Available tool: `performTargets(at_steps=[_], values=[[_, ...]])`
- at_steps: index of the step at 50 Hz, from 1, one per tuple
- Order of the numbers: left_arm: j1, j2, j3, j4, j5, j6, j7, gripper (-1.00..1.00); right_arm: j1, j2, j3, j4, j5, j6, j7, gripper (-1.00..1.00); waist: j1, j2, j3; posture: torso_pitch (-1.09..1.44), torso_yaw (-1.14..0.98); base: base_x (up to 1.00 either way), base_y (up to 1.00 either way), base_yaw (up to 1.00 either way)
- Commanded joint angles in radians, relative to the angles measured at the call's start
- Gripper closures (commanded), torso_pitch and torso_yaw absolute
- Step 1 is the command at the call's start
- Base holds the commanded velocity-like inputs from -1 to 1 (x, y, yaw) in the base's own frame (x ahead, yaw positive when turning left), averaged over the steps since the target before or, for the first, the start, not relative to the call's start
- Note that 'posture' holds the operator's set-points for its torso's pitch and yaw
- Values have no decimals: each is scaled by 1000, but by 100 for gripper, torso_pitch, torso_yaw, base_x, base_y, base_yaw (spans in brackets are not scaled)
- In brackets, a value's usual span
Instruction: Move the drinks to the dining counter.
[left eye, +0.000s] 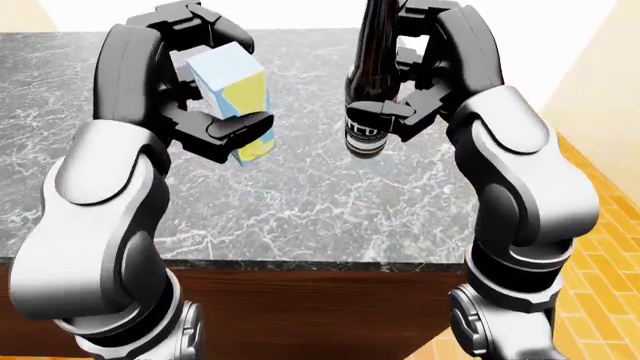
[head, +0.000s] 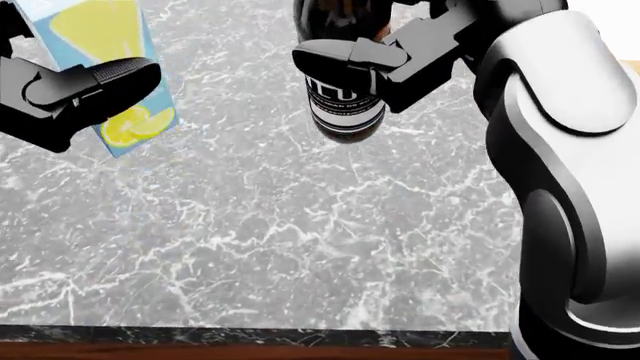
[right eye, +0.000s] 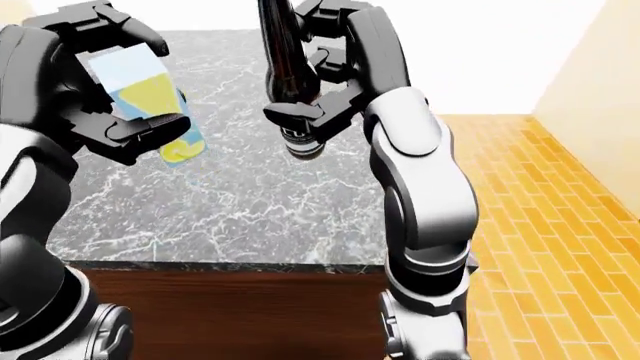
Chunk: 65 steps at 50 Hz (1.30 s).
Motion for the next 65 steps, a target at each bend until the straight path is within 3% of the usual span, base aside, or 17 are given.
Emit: performTargets(at_steps=[1,2,8,20,65], values=[[-17,10,15,-10,12,-36,11,100,-27,0,-2,-25,1,-32,-2,100,-1,18,-36,0,0,0,0,0],[-18,11,16,-13,12,-32,10,100,-26,0,-3,-26,1,-32,-2,100,2,-8,-29,0,0,0,0,0],[-19,11,11,-18,15,-27,9,100,-24,-1,2,-33,-3,-13,8,100,18,-31,-48,0,0,0,0,0],[-36,9,2,-21,29,-13,2,100,1,9,0,-1,-9,-34,6,100,20,-28,-58,0,0,0,0,0],[-6,-11,-9,-4,74,-58,-25,100,110,23,-24,176,0,-171,-71,100,26,-35,-52,0,0,0,0,0]])
